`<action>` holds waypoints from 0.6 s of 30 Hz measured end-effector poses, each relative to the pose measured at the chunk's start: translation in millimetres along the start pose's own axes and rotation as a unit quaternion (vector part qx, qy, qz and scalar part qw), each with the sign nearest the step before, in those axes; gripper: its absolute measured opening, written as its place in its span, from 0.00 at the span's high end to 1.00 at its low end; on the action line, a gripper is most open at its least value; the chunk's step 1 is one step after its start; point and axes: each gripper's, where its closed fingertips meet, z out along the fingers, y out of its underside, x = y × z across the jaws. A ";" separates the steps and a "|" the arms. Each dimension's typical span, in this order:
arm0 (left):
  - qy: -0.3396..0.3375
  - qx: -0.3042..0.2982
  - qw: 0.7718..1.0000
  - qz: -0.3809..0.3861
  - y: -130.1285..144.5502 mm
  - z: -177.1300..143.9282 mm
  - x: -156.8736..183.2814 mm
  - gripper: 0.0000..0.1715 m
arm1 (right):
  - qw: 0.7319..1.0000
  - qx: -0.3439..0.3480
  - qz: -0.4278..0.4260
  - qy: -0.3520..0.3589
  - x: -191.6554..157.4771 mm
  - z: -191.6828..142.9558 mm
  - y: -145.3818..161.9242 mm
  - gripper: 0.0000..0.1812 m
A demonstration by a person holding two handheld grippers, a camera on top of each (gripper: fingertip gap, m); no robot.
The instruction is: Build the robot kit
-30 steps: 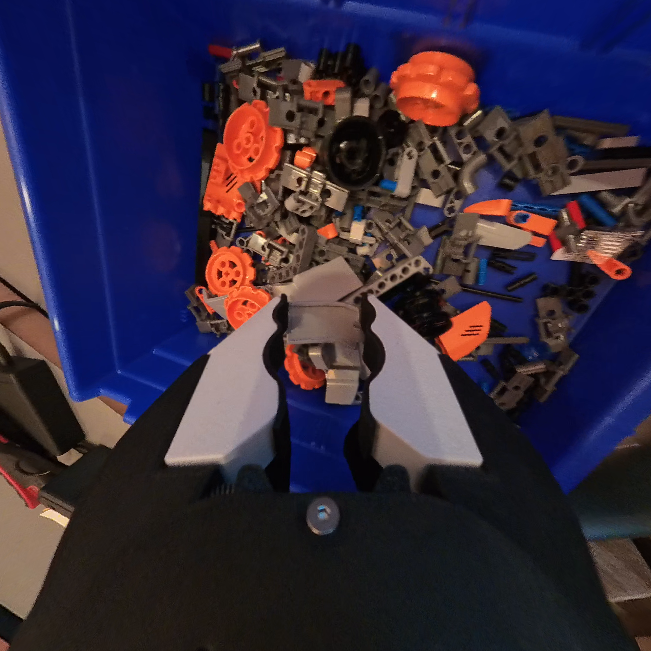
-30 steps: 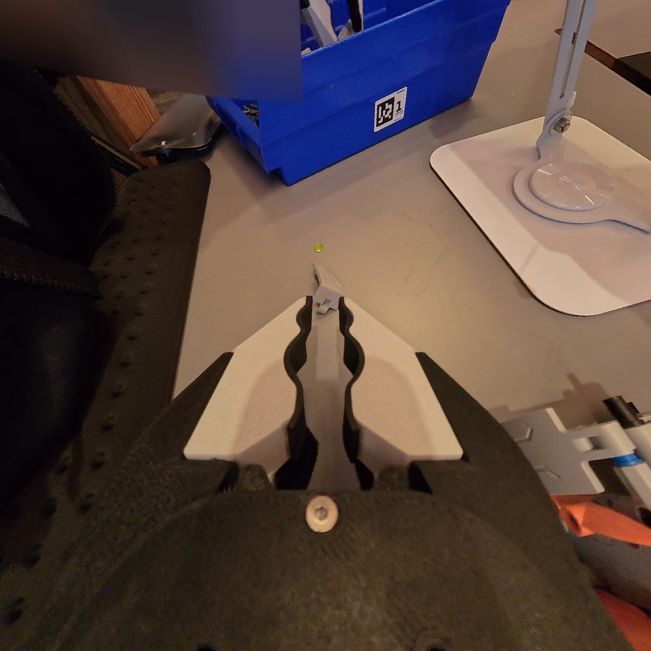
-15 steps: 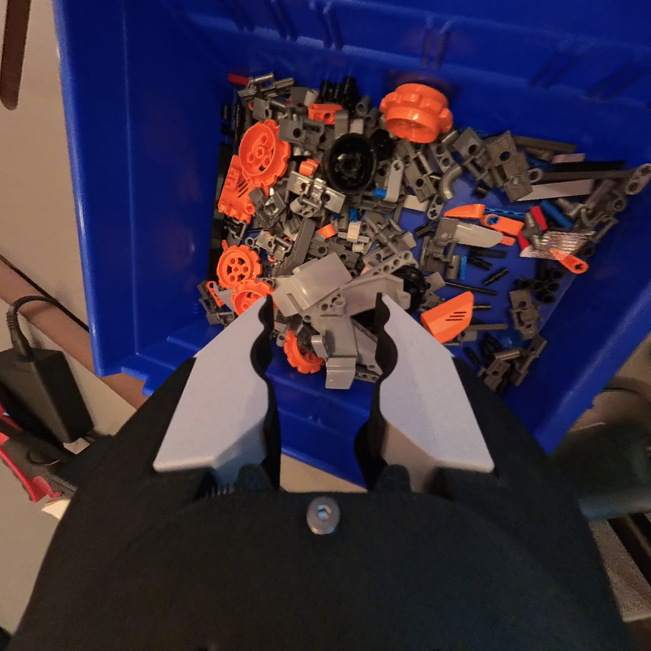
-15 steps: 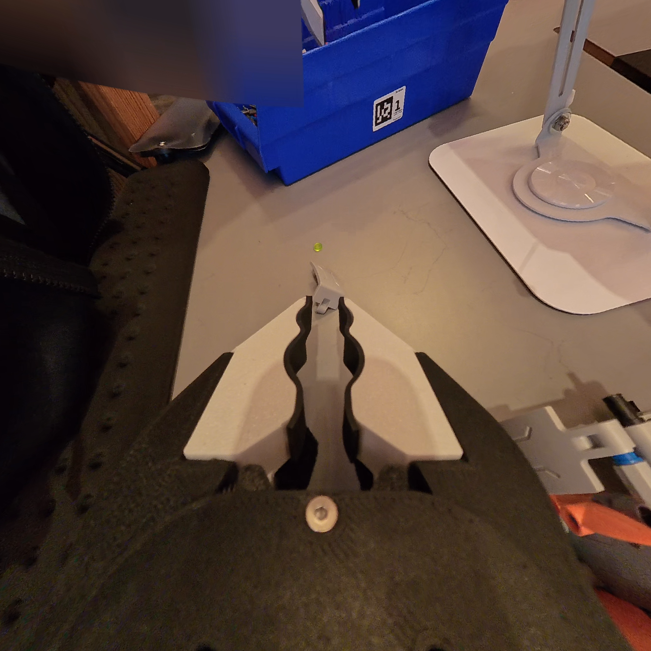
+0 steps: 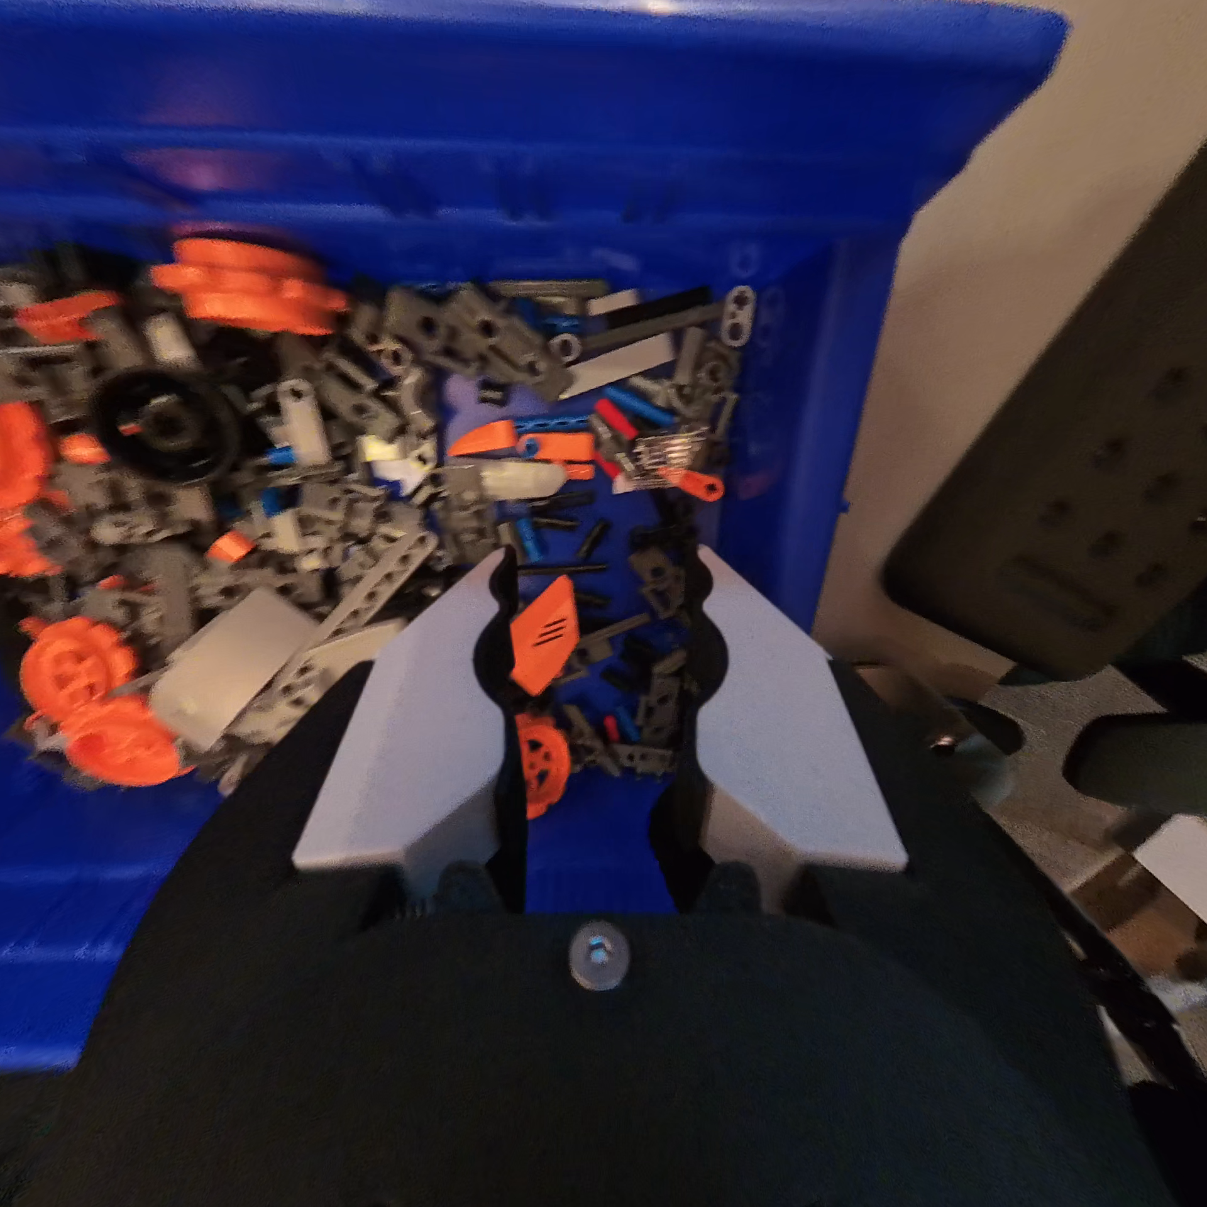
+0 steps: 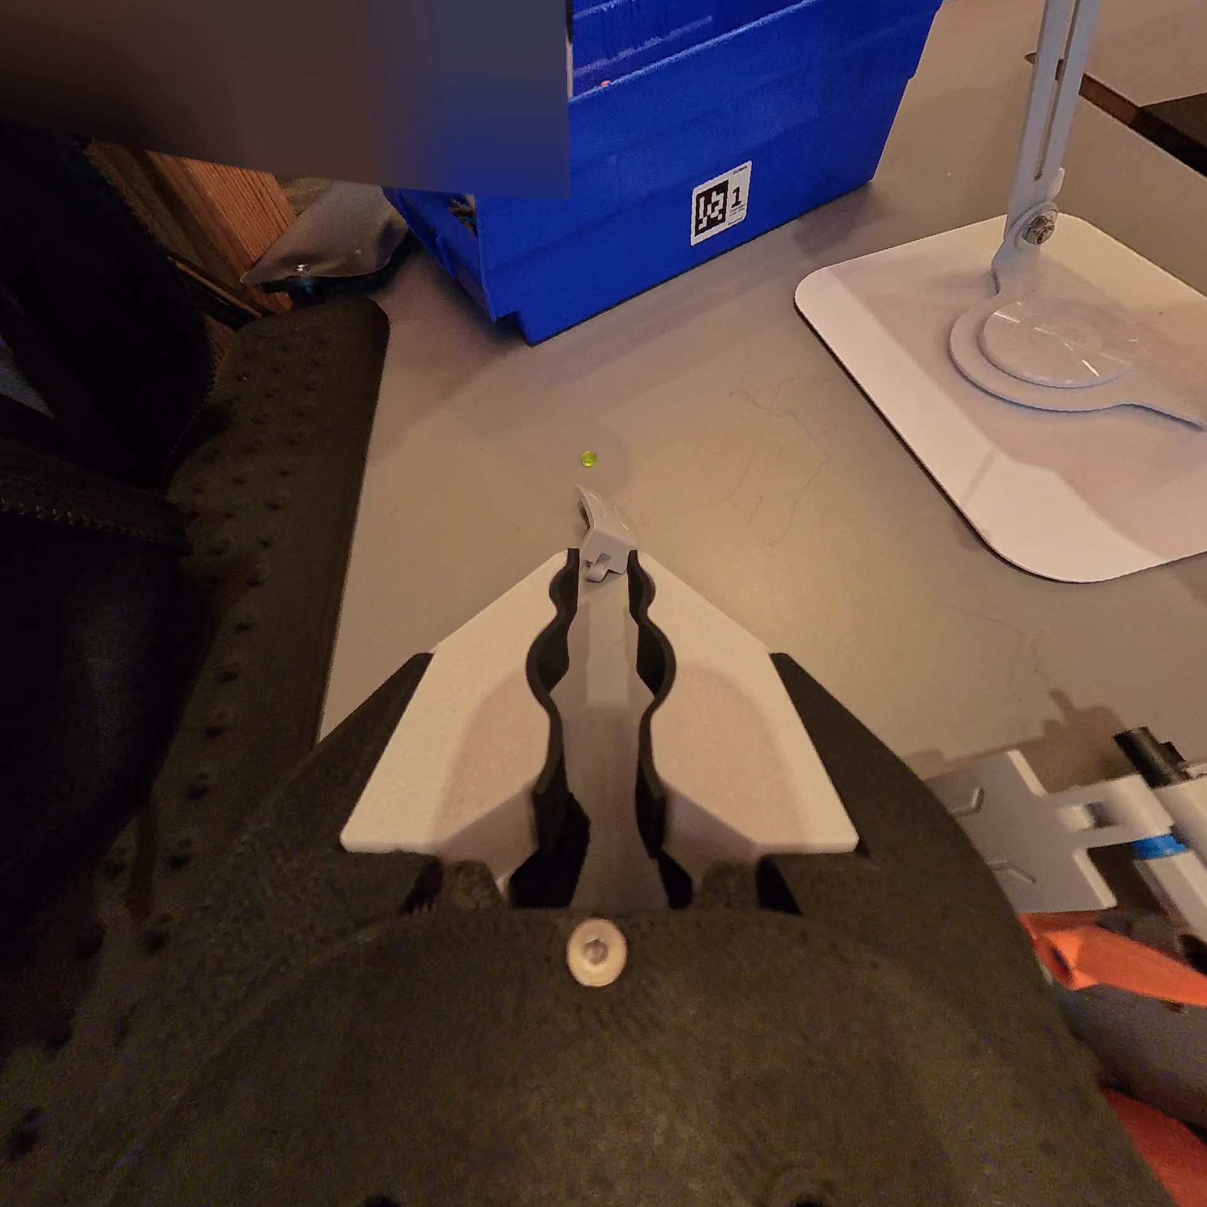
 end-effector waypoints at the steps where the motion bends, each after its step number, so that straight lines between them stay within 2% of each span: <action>1: 0.010 -0.003 1.000 0.006 -0.7 6.5 6.1 0.71 | 1.000 0.000 0.000 0.000 -0.1 0.1 0.2 0.93; 3: 0.006 -0.009 1.000 0.015 -1.2 18.0 8.9 0.72 | 1.000 -0.001 0.001 -0.001 -0.2 0.4 0.5 0.93; 5: 0.021 0.001 1.000 0.010 -4.6 24.3 13.4 0.79 | 1.000 -0.001 0.001 -0.001 -0.3 0.5 0.6 0.93; 11: 0.018 0.014 1.000 0.019 -11.4 24.4 18.8 0.81 | 1.000 -0.002 0.002 -0.001 0.4 0.5 1.3 0.93; 18: 0.056 0.021 0.997 0.040 -18.9 29.3 43.6 0.74 | 1.000 -0.002 0.002 0.000 0.8 -0.2 1.6 0.93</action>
